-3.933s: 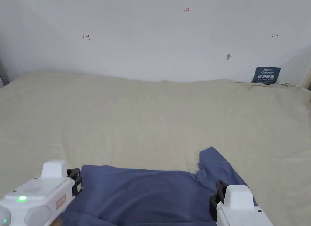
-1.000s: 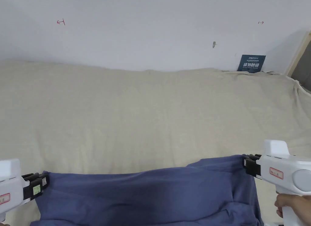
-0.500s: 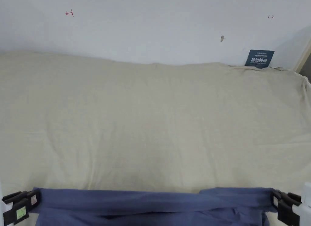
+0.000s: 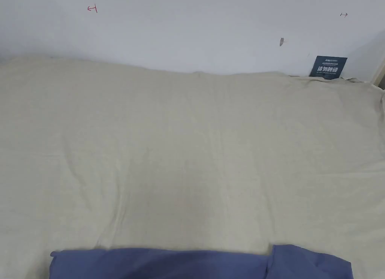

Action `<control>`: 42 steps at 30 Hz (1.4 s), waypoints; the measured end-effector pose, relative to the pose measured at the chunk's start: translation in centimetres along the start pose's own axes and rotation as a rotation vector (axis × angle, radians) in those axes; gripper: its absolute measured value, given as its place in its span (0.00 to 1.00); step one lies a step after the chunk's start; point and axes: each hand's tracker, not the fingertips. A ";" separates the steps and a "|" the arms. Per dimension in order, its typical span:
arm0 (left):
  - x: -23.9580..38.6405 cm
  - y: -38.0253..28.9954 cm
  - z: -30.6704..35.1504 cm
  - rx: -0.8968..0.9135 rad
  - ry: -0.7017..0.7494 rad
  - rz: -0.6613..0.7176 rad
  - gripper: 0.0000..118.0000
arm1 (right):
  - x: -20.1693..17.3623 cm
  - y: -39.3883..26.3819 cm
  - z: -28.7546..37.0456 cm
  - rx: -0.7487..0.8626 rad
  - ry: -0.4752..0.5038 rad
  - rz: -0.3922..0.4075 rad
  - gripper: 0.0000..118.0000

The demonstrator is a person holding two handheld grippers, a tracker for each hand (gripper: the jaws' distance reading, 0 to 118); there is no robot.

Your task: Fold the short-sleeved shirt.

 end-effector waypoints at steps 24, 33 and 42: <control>3.8 4.2 3.0 0.436 0.141 -0.153 0.47 | -6.6 6.3 6.4 0.466 -0.033 0.030 0.46; 7.1 6.1 2.7 0.603 0.193 -0.183 0.32 | -10.7 7.6 4.2 0.612 -0.002 0.010 0.01; 6.4 6.0 2.5 0.541 0.137 -0.143 0.00 | -13.0 7.4 3.8 0.659 -0.002 0.020 0.00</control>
